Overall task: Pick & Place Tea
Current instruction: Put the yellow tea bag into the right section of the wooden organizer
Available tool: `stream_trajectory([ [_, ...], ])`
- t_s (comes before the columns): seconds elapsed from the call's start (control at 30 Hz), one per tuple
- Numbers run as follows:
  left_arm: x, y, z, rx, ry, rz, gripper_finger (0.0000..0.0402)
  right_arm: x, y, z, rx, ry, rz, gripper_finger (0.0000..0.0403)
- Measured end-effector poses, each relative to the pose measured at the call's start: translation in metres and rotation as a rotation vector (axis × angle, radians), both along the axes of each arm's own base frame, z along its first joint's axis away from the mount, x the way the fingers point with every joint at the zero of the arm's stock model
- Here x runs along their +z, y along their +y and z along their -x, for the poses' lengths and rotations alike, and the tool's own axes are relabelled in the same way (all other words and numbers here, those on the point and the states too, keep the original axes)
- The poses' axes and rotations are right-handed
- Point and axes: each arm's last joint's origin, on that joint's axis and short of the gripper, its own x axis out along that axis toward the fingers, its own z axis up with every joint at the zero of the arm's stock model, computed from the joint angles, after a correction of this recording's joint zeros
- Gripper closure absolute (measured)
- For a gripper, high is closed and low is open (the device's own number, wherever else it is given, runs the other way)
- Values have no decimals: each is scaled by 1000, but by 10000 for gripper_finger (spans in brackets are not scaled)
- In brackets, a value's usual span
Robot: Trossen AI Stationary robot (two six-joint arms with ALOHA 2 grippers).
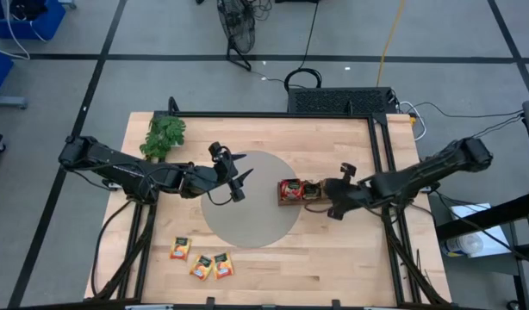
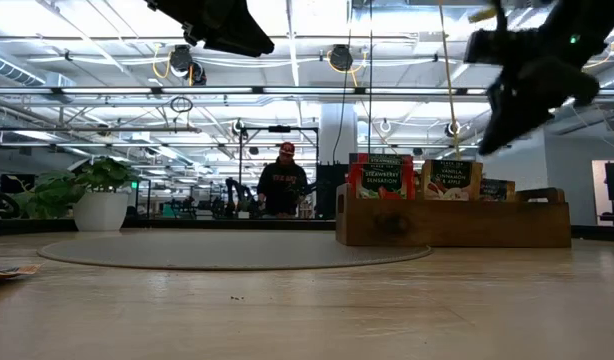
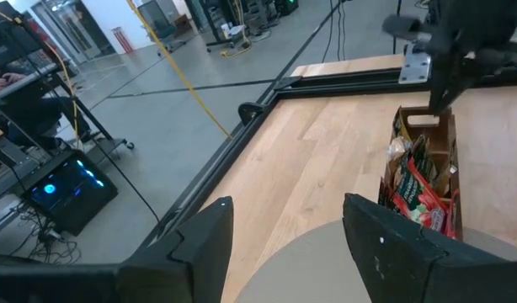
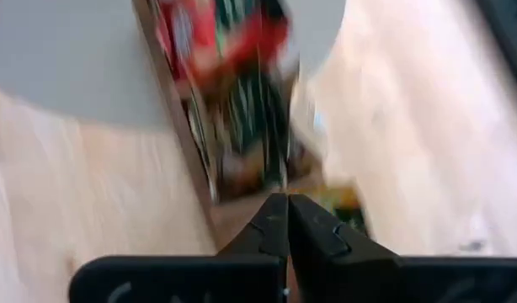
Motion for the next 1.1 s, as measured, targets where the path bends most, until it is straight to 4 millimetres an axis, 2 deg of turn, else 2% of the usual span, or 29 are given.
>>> stream_trajectory([
  [0.17,0,0,0,0,0,0,176,18,12,-7,105,-224,153,403],
  [0.3,1,0,0,1,-11,6,176,20,18,-18,230,-413,263,403],
  [0.47,8,-2,-3,-37,-111,69,176,7,19,-18,324,-578,308,403],
  [0.6,7,-6,-3,-35,-184,229,176,-6,17,-12,330,-623,326,403],
  [0.67,7,-7,-3,-52,-179,220,176,-11,16,-10,325,-630,325,403],
  [0.73,3,-6,-1,-55,-103,171,176,-13,15,-9,323,-631,325,403],
  [0.8,-9,-6,4,-31,-1,212,176,-14,14,-9,320,-639,325,403],
  [0.9,-19,-9,21,22,196,392,176,-13,14,-9,321,-641,331,403],
  [1.0,-23,-15,45,189,392,687,176,-12,14,-9,333,-643,352,403],
  [1.1,-39,-37,72,363,570,913,176,-12,14,-9,342,-641,367,403],
])
